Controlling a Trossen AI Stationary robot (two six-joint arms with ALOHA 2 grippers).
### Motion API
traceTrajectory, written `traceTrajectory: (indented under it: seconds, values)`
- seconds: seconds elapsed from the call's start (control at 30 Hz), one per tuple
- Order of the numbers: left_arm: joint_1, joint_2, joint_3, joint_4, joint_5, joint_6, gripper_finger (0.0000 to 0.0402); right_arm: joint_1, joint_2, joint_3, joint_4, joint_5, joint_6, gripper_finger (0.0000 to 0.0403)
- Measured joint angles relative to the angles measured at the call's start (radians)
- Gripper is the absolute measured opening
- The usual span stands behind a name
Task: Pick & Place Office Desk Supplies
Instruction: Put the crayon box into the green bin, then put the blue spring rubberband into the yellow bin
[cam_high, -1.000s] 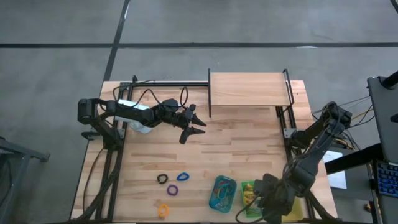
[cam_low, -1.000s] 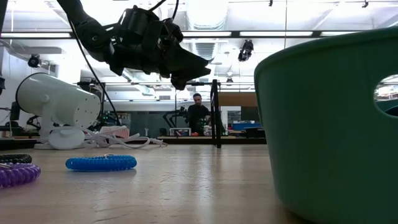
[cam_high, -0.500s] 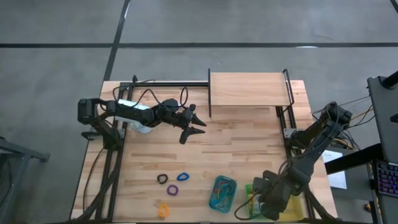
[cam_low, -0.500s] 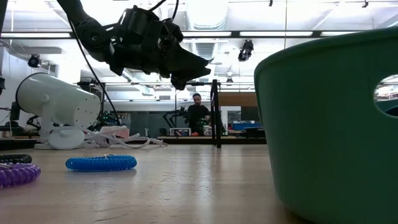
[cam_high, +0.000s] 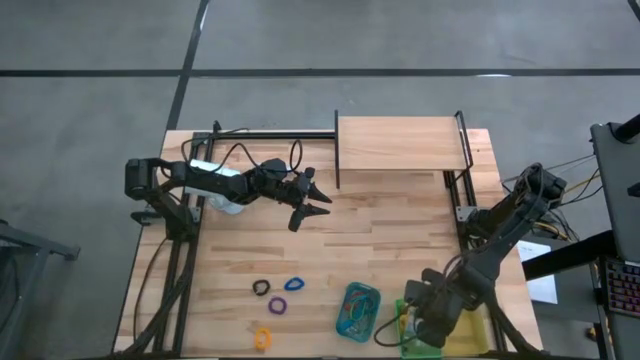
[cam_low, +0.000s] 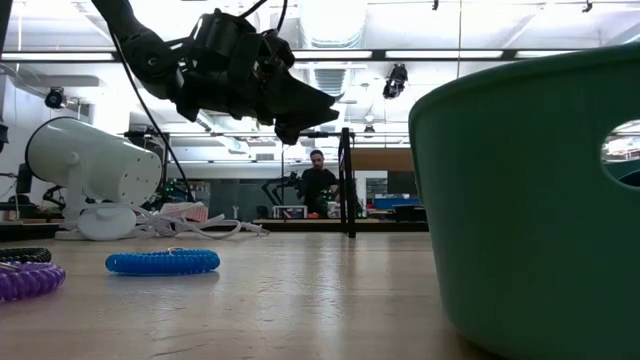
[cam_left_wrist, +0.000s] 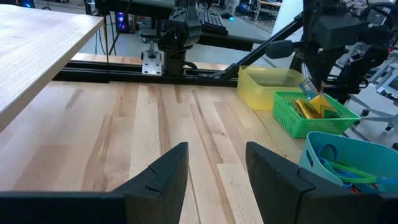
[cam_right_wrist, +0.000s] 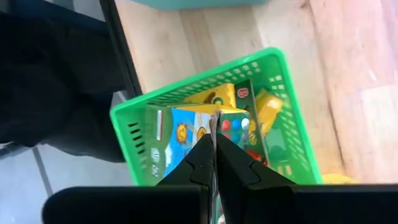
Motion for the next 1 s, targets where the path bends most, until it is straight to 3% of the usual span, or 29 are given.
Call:
traceTrajectory:
  seconds: [0.43, 0.8, 1.0]
  values:
    - [0.000, 0.000, 0.000, 0.000, 0.000, 0.000, 0.0166, -0.042, -0.004, -0.043, 0.005, 0.001, -0.012, 0.0011]
    - [0.000, 0.000, 0.000, 0.000, 0.000, 0.000, 0.0166, -0.042, -0.008, -0.044, 0.003, 0.056, -0.043, 0.0098]
    - [0.000, 0.000, 0.000, 0.000, 0.000, 0.000, 0.0166, -0.042, -0.009, -0.044, -0.029, 0.056, -0.062, 0.0109]
